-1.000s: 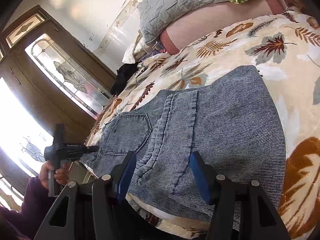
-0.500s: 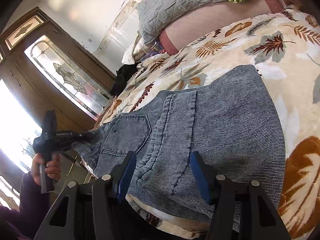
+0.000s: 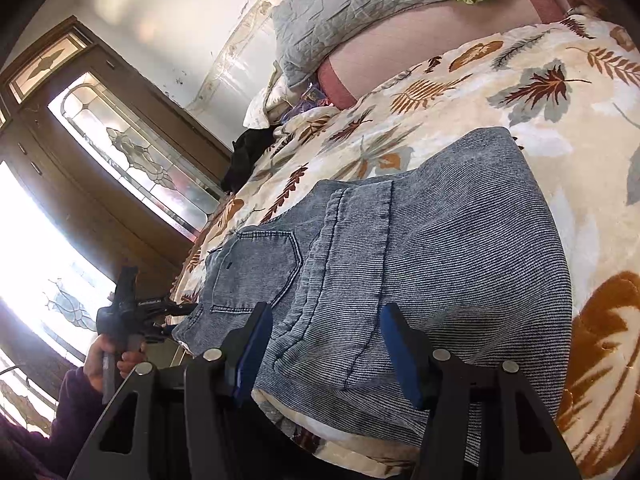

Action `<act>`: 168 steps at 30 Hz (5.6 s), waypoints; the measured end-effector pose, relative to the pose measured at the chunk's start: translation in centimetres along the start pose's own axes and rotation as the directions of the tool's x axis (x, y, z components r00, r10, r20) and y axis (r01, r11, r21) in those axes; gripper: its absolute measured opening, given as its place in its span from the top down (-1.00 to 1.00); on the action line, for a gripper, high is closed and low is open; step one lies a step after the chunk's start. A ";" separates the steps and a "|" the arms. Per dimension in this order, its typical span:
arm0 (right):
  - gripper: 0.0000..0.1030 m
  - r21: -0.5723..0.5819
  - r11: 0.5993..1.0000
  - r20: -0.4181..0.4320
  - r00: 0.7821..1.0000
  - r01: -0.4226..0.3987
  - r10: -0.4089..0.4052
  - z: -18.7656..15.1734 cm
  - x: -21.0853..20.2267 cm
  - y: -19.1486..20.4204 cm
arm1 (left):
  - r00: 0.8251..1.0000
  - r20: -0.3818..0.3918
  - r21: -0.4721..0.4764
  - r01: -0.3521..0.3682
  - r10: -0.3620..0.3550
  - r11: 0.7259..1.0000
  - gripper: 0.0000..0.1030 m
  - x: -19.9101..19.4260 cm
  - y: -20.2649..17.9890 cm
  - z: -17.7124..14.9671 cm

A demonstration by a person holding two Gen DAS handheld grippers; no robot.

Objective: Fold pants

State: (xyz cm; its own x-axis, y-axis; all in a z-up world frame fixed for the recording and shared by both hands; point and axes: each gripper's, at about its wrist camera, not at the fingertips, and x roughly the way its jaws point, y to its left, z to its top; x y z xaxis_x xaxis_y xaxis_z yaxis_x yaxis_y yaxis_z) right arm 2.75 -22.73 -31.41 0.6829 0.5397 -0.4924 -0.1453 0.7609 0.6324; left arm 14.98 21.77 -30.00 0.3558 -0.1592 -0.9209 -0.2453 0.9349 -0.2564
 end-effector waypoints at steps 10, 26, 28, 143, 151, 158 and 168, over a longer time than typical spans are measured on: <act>-0.17 0.002 1.000 0.003 1.000 0.006 -0.006 -0.1 -0.1 0.0 | 0.999 -0.010 0.055 0.050 -0.049 0.997 0.51 -0.8 -1.6 -1.0; -0.17 0.040 0.999 0.043 0.999 -0.025 0.023 0.4 -1.2 -0.3 | 0.970 0.222 0.416 -0.006 -0.095 0.909 0.62 -11.7 -13.9 -4.0; -0.17 0.035 0.999 0.068 0.998 -0.015 0.013 0.9 -2.0 -0.2 | 0.968 0.218 0.491 0.004 -0.127 0.871 0.62 -12.5 -17.4 -5.1; -0.19 -0.219 0.855 0.323 0.862 0.471 -0.392 3.0 -14.0 12.4 | 0.774 0.630 0.470 -0.316 -0.062 0.824 -0.77 -18.9 -22.7 -14.4; -0.25 -0.283 0.842 0.398 0.855 0.459 -0.332 2.6 -16.6 16.9 | 0.742 0.662 0.450 -0.287 -0.100 0.845 -0.81 -22.9 -22.2 -13.9; -0.31 -0.318 0.828 0.408 0.855 0.463 -0.321 2.4 -16.4 18.3 | 0.722 0.686 0.406 -0.280 -0.088 0.870 -0.82 -24.5 -21.5 -13.4; -0.33 -0.343 0.834 0.346 0.883 0.433 -0.316 2.4 -13.7 18.5 | 0.722 0.689 0.363 -0.277 -0.057 0.889 -0.82 -24.4 -20.2 -11.9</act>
State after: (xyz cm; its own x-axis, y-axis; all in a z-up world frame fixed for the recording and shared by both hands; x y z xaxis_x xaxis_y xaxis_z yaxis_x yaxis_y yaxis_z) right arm -7.57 -16.90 -11.56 0.8971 0.1111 -0.4276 -0.0707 0.9915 0.1091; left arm 0.57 3.01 -5.86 0.8925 0.0505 -0.4482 0.0110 0.9910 0.1337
